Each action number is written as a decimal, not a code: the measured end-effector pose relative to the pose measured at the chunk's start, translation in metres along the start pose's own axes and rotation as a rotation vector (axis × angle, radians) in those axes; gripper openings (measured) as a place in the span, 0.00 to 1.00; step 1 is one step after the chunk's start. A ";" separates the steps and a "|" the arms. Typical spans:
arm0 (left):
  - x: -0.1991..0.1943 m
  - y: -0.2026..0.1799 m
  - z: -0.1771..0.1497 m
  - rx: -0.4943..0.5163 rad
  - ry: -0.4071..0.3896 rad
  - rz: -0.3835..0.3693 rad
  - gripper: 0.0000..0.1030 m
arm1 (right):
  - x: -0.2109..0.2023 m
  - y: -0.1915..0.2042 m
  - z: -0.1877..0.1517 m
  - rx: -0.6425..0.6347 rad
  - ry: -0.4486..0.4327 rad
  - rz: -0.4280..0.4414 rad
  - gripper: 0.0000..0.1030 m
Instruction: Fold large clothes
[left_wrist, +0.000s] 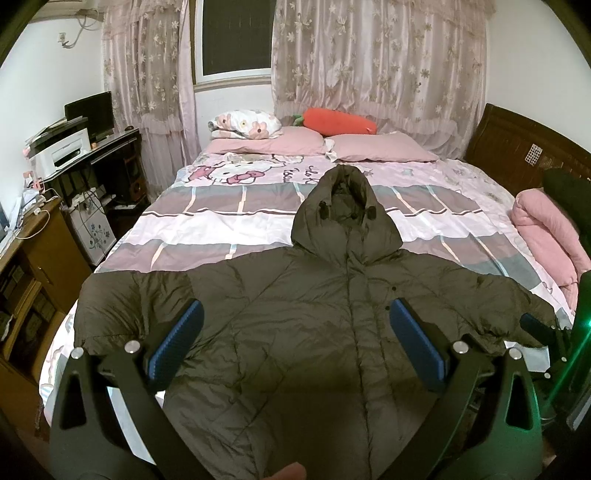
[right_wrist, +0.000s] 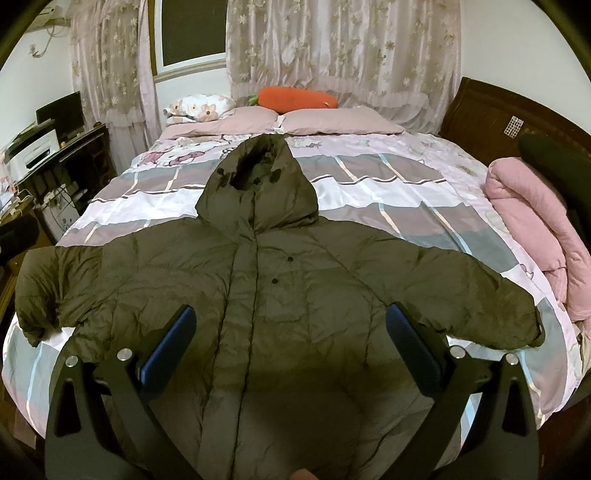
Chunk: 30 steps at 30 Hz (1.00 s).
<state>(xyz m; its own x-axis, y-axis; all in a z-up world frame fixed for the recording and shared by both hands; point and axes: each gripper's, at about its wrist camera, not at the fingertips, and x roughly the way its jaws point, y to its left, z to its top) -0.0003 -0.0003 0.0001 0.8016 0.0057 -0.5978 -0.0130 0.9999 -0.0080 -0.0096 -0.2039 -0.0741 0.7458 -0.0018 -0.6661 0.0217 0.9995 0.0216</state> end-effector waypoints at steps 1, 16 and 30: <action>0.000 0.000 0.000 0.000 -0.001 0.001 0.98 | 0.000 0.000 0.000 0.000 0.002 0.001 0.99; 0.000 0.000 0.000 0.001 0.003 0.001 0.98 | 0.002 0.000 -0.001 -0.003 0.005 0.002 0.99; 0.000 0.000 0.000 0.001 0.005 0.001 0.98 | 0.003 0.002 -0.003 -0.005 0.009 0.001 0.99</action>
<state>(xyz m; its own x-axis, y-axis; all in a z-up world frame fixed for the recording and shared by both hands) 0.0001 -0.0005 0.0000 0.7986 0.0064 -0.6019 -0.0131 0.9999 -0.0067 -0.0091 -0.2015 -0.0786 0.7395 -0.0001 -0.6731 0.0176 0.9997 0.0191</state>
